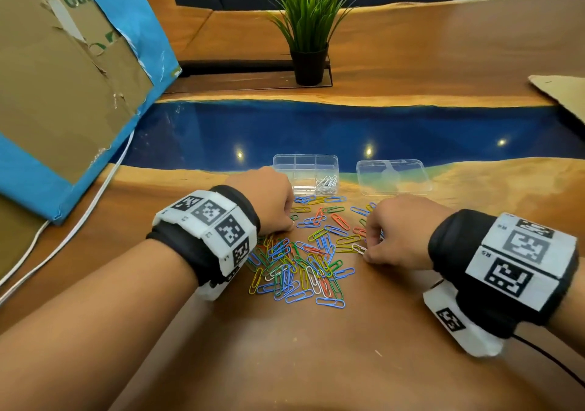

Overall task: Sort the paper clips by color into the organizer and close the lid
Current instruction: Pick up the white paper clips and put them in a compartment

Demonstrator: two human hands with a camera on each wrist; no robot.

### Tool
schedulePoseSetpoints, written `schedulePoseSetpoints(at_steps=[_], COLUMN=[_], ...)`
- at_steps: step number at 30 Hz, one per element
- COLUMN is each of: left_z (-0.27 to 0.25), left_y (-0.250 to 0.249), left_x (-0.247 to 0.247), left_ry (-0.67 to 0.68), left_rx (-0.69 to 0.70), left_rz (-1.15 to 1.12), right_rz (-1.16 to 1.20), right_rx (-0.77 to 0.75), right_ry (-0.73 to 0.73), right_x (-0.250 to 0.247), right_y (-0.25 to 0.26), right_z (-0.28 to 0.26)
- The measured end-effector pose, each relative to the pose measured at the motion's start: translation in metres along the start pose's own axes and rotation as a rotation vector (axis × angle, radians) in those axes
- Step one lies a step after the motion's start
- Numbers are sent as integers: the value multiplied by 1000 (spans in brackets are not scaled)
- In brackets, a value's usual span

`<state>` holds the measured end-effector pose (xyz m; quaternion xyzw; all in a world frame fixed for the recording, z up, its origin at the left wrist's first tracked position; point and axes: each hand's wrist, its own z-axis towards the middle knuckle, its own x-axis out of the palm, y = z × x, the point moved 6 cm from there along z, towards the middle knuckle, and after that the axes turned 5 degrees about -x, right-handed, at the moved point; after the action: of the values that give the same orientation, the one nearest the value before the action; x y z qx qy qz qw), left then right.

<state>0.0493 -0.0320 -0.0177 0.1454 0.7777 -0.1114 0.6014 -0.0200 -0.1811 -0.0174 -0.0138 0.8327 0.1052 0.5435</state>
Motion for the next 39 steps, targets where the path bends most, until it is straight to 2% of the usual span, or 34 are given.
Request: schedulePoseSetpoints(at_steps=[5, 8, 10, 14, 16, 20, 22, 24, 26, 30, 32, 35, 39], left_z=[-3, -4, -4, -6, -6, -5, -3, -1, -2, -9, -12, -14, -22], left_y=[3, 8, 12, 9, 6, 8, 8, 10, 11, 7, 7, 13, 25], left_x=[1, 3, 1, 1, 1, 2, 4, 8, 11, 2, -6, -10, -3], left_ry=[16, 36, 18, 32, 30, 42, 66, 88, 102, 33, -19, -21, 87], left_rx=[-15, -23, -9, 56, 72, 46, 44, 46, 51, 91, 87, 47, 7], left_rz=[2, -44, -62, -35, 7, 35, 22, -5, -32, -118, -210, -454, -961], right_rz=[20, 149, 306, 851, 1045, 1287, 1334, 1297, 1148, 469, 221, 20, -72], right_rx=[-24, -50, -63, -21, -37, -77, -82, -73, -92, -283, -295, -288, -266], right_ry=[37, 47, 51, 158, 166, 161, 173, 163, 137, 21, 0, -10, -42], right_x=[4, 6, 5, 11, 12, 12, 13, 12, 10, 8, 10, 13, 9], right_y=[-1, -1, 0, 3, 8, 14, 17, 19, 22, 44, 55, 65, 62], right_z=[-1, -1, 0, 1, 2, 5, 4, 4, 4, 1, 0, 3, 10])
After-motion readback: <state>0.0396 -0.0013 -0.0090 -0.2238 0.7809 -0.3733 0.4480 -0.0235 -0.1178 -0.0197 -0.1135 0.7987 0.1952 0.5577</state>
